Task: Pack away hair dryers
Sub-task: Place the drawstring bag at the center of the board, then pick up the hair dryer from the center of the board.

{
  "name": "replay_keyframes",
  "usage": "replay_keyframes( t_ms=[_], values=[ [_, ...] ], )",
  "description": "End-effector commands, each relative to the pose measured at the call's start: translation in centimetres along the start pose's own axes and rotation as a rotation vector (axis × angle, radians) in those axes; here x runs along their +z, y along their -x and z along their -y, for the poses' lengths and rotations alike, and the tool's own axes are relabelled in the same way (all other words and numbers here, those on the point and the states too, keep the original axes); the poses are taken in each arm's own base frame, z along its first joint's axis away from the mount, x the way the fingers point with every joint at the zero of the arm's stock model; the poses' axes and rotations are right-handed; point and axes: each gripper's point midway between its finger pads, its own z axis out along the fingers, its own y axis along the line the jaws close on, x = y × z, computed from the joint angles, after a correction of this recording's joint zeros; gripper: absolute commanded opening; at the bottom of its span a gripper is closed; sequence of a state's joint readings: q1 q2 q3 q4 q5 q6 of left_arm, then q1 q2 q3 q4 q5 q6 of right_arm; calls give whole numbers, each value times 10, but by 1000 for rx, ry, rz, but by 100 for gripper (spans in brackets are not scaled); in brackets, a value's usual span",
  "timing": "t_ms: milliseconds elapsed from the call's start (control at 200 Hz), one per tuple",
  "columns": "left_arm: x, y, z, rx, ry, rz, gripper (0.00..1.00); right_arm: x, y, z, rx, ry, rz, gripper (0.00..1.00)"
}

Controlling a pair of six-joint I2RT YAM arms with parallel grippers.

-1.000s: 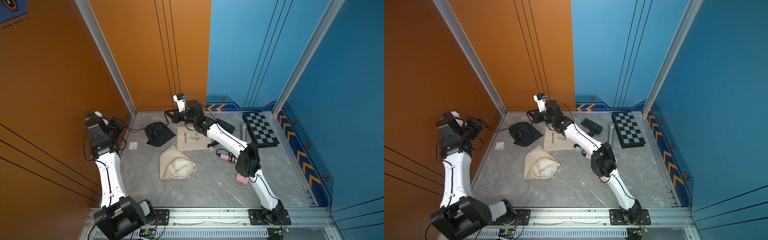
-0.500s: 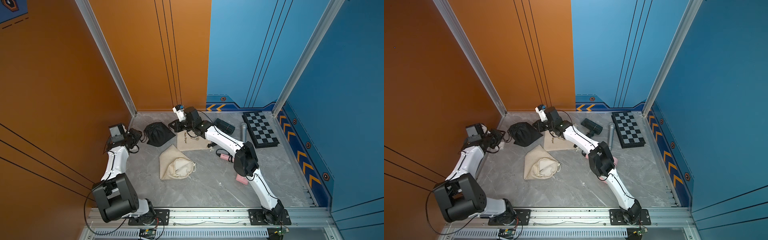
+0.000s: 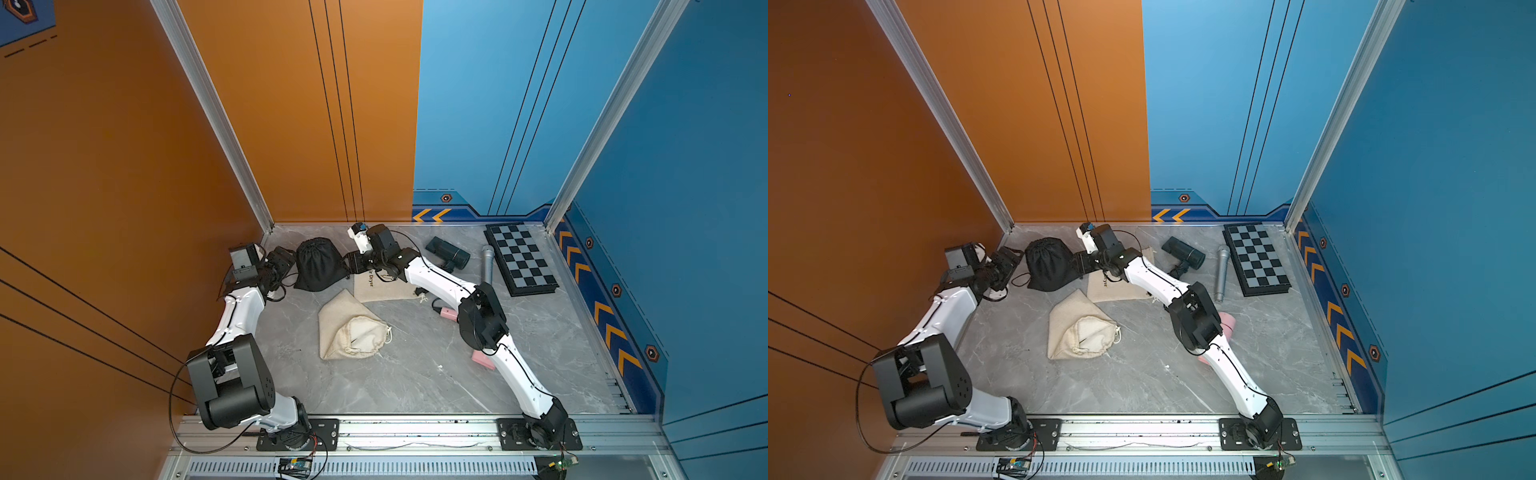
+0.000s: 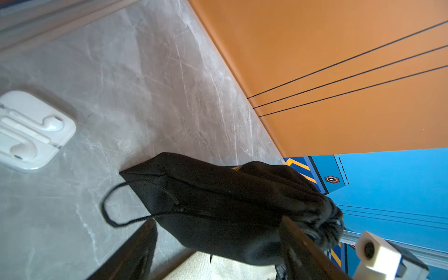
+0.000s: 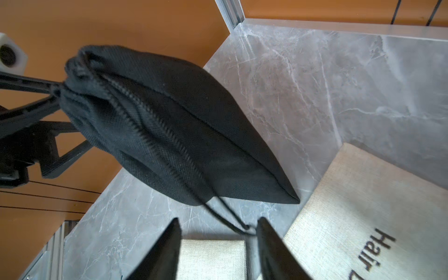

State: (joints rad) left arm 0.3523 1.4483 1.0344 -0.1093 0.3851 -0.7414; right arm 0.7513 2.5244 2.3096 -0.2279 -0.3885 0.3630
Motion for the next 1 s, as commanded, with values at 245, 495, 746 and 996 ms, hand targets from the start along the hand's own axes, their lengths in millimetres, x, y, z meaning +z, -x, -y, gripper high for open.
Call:
replay_keyframes(
  t_ms=[245, 495, 746, 996],
  values=[
    [-40, 21, 38, 97, -37, 96, 96, -61, 72, -13, -54, -20, 153, 78],
    [-52, -15, 63, 252, -56, 26, 97, -103, 58, -16, 0, -52, 183, 76],
    [-90, -114, 92, 730, 21, -71, 95, -207, -6, 57, 186, -299, 201, 74],
    [-93, -213, 93, 1057, 32, -259, 94, -306, -90, 107, 354, -607, 110, 74]
  ],
)
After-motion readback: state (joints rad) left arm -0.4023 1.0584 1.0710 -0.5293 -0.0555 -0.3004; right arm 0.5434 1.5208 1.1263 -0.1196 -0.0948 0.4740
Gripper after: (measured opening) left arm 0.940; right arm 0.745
